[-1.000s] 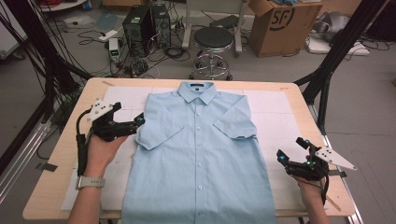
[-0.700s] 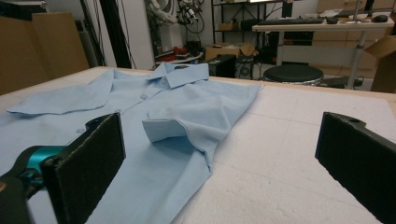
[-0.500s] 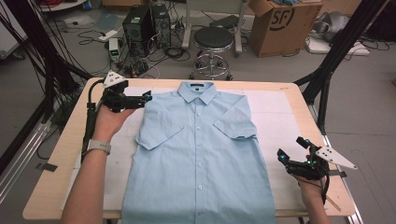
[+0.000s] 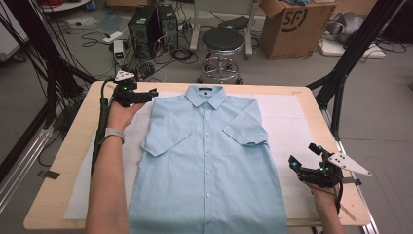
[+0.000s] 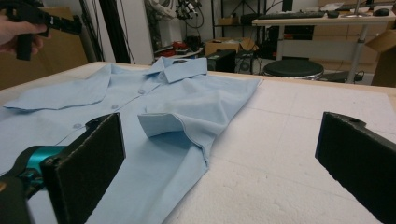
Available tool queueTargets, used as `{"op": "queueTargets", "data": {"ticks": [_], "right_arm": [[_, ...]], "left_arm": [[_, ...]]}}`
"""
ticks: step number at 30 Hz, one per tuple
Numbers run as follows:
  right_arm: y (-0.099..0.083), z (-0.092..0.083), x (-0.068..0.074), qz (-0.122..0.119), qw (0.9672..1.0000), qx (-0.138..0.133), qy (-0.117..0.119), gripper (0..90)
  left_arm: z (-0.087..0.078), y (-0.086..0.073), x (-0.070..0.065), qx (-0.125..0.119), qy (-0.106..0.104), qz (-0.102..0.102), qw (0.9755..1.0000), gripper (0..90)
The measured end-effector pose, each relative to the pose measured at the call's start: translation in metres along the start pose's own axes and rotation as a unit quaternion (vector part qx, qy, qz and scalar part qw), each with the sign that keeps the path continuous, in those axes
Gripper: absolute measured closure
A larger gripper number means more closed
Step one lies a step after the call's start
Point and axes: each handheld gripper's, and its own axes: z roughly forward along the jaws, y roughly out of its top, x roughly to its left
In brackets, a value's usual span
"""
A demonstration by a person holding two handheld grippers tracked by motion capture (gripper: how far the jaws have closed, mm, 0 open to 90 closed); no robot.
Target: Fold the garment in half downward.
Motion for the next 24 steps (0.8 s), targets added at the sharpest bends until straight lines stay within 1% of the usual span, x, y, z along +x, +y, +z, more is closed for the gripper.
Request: {"op": "queueTargets", "data": {"ticks": [2, 3, 4, 5, 6, 7, 9, 10, 11, 14, 15, 17, 18, 19, 21, 22, 24], "right_arm": [[0.0, 0.0, 0.0, 0.002, 1.0, -0.001, 0.0, 0.2], [0.0, 0.0, 0.0, 0.002, 1.0, 0.0, -0.002, 0.2], [0.001, 0.0, 0.001, 0.002, 1.0, -0.001, -0.002, 0.2], [0.001, 0.001, 0.001, 0.002, 1.0, -0.001, -0.002, 0.3], [0.001, 0.001, 0.001, 0.002, 1.0, -0.001, -0.002, 0.2], [0.001, 0.001, 0.001, 0.001, 1.0, -0.002, -0.002, 0.3], [0.001, 0.001, 0.002, 0.004, 1.0, -0.002, -0.001, 0.2], [0.001, 0.001, 0.002, 0.001, 1.0, -0.002, -0.001, 0.2], [0.001, 0.002, 0.002, 0.0, 1.0, -0.001, -0.001, 0.3], [0.001, 0.001, 0.001, 0.002, 1.0, 0.002, -0.001, 0.2], [0.001, 0.001, 0.001, 0.004, 1.0, 0.002, -0.001, 0.3], [0.001, 0.002, 0.0, 0.003, 1.0, 0.003, 0.0, 0.3], [0.001, 0.002, 0.0, 0.005, 1.0, 0.003, 0.0, 0.2], [0.0, 0.001, 0.0, 0.003, 1.0, 0.004, 0.001, 0.2], [0.0, 0.001, -0.001, 0.004, 1.0, 0.004, 0.001, 0.3], [0.0, 0.001, -0.001, 0.004, 1.0, 0.004, 0.002, 0.2], [0.0, 0.001, -0.002, 0.004, 1.0, 0.006, 0.0, 0.3]], "left_arm": [[0.007, -0.002, 0.003, 0.007, -0.006, -0.01, 0.9999, 15.4], [0.011, -0.003, 0.004, 0.009, -0.008, -0.008, 0.9999, 18.3], [0.015, -0.003, 0.004, 0.011, -0.014, -0.007, 0.9998, 22.5], [0.019, -0.003, 0.004, 0.014, -0.016, -0.004, 0.9998, 29.4], [0.022, -0.003, 0.004, 0.016, -0.012, -0.002, 0.9998, 34.6], [0.026, -0.003, 0.005, 0.018, -0.014, -0.001, 0.9997, 37.9], [0.033, -0.005, 0.005, 0.027, -0.005, 0.005, 0.9996, 43.6], [0.037, -0.006, 0.006, 0.035, -0.004, 0.006, 0.9994, 44.2], [0.039, -0.008, 0.007, 0.038, -0.004, 0.001, 0.9993, 44.6], [0.045, -0.012, 0.008, 0.042, -0.002, -0.013, 0.999, 52.5], [0.047, -0.013, 0.009, 0.047, -0.003, -0.017, 0.9988, 53.5], [0.051, -0.017, 0.011, 0.056, 0.001, -0.023, 0.9982, 56.9], [0.053, -0.019, 0.011, 0.06, -0.001, -0.028, 0.9978, 58.5], [0.054, -0.02, 0.011, 0.063, -0.002, -0.03, 0.9976, 59.1], [0.058, -0.023, 0.011, 0.069, -0.001, -0.026, 0.9973, 61.6], [0.059, -0.024, 0.01, 0.069, -0.002, -0.032, 0.9971, 62.4], [0.06, -0.025, 0.01, 0.075, -0.004, -0.037, 0.9965, 65.1]]}}
